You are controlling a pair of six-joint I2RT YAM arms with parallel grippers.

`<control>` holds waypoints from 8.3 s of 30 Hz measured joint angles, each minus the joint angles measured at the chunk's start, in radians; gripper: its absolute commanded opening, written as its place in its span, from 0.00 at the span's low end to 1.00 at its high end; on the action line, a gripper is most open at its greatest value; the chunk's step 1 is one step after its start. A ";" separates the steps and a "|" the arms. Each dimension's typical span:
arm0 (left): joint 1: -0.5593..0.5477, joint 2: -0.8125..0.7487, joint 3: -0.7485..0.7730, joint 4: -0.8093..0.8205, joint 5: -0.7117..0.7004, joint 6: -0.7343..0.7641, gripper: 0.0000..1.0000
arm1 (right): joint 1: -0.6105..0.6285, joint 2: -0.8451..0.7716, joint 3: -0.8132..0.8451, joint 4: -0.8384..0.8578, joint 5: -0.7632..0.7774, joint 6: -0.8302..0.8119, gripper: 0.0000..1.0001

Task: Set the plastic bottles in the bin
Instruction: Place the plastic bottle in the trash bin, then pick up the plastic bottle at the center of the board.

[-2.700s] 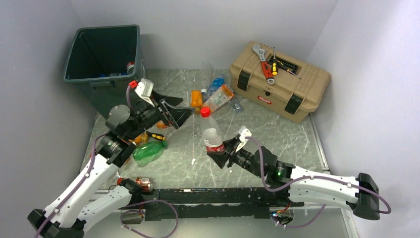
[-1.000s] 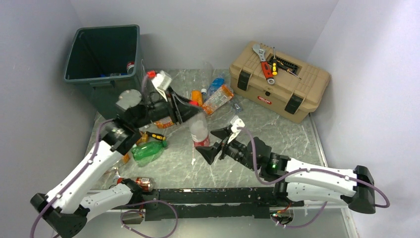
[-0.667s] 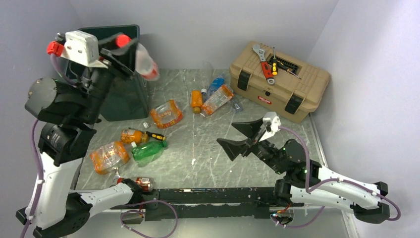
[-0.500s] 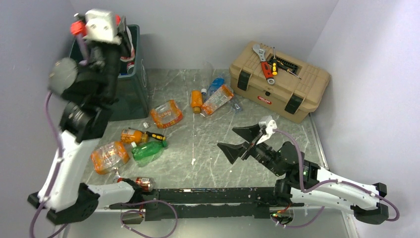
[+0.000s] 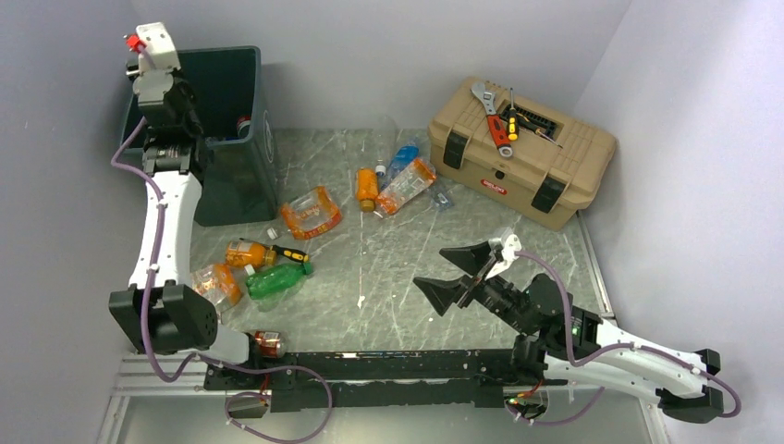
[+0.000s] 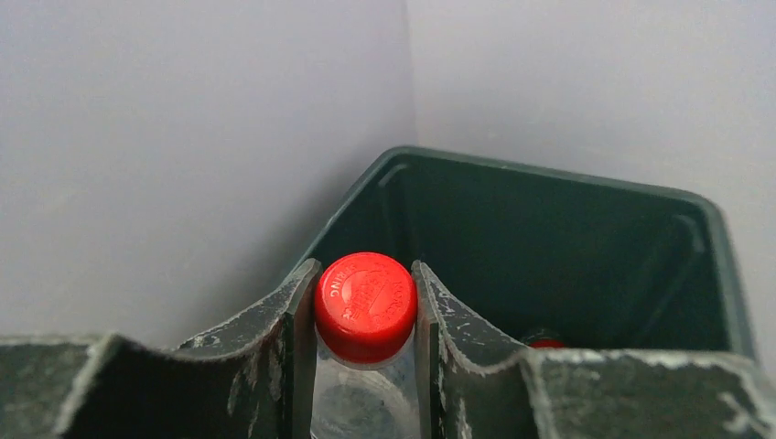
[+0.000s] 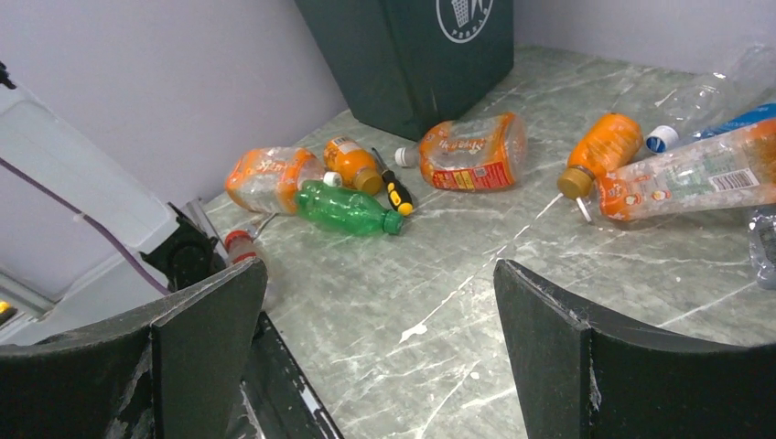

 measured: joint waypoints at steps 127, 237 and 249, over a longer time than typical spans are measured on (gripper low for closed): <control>-0.591 -0.521 -0.742 -0.280 0.584 -0.339 0.99 | -0.561 1.034 0.088 0.737 -0.253 0.571 0.00; -1.210 -0.700 -1.008 0.147 0.522 1.306 0.00 | -0.547 1.123 0.145 1.255 -0.974 1.551 0.66; -1.227 -0.695 -1.008 0.157 0.502 1.304 0.94 | -0.520 1.193 0.158 1.357 -0.986 1.638 0.38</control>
